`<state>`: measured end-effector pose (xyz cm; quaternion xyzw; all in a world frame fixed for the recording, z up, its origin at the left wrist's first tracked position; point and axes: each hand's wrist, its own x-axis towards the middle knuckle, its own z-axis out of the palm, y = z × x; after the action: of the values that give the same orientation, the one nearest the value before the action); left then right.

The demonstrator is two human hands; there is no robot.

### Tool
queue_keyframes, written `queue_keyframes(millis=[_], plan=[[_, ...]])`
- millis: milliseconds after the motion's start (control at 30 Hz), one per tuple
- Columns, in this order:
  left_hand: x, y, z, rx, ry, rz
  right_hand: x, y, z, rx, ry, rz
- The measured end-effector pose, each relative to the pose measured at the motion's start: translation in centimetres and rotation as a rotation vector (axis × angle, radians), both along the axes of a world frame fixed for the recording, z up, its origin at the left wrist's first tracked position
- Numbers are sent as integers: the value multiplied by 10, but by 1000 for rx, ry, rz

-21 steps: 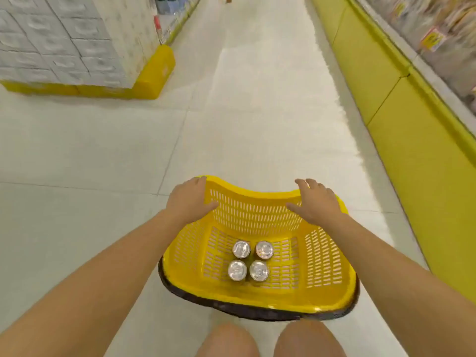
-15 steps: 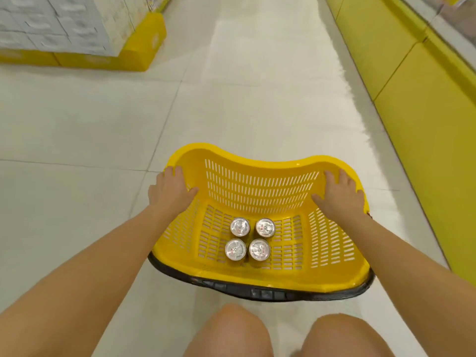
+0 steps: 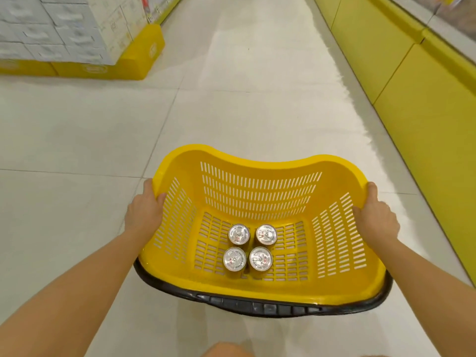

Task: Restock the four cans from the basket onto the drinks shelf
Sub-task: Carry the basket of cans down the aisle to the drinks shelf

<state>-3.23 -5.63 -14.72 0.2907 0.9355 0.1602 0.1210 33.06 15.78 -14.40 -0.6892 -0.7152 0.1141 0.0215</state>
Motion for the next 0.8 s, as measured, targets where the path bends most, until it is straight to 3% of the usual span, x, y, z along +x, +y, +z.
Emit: queue_keyframes(millis=[200, 367, 533, 800], plan=[[1, 6, 5, -5, 41, 31, 2, 14, 8, 2, 15, 55], [-11, 24, 49, 24, 72, 61, -12, 49, 57, 47, 66, 100], [-21, 48, 156, 64, 107, 54, -23, 71, 168, 94, 61, 147], [-38, 79, 384, 53, 149, 6, -30, 93, 391, 136, 26, 167]])
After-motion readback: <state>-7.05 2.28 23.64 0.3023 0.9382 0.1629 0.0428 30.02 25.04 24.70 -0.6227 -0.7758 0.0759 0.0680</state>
